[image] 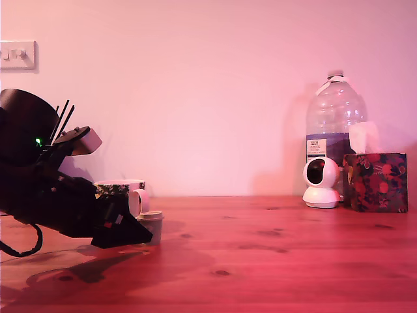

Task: Pick up the coffee capsules from the table one by one and drop them inside the nearest coffee cup

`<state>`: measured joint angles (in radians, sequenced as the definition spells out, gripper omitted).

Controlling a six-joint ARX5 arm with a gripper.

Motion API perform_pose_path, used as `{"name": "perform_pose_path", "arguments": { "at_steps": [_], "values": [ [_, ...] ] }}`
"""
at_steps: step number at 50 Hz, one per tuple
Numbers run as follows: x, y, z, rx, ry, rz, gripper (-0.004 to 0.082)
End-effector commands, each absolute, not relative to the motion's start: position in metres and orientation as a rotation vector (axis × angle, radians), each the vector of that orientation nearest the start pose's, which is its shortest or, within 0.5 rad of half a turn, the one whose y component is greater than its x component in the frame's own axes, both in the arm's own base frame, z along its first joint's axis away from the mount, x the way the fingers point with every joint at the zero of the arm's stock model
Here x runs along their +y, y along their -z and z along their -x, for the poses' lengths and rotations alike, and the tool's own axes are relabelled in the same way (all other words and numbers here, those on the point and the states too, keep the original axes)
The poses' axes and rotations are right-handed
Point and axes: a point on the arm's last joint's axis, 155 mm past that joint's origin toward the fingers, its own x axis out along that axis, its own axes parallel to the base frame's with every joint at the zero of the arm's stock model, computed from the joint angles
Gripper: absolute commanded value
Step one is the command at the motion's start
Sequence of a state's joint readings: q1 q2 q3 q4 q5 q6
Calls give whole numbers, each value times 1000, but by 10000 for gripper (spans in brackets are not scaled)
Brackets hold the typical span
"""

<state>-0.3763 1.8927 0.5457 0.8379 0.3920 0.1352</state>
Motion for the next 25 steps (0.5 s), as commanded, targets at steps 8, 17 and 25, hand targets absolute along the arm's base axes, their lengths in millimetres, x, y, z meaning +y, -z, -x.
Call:
{"name": "perform_pose_path", "arguments": {
  "at_steps": [8,17,25],
  "values": [
    [-224,-28,-373,415,788,-124,506],
    [-230,-36,-381,394,802,-114,505],
    [-242,-32,-387,414,827,-100,505]
  ]
}}
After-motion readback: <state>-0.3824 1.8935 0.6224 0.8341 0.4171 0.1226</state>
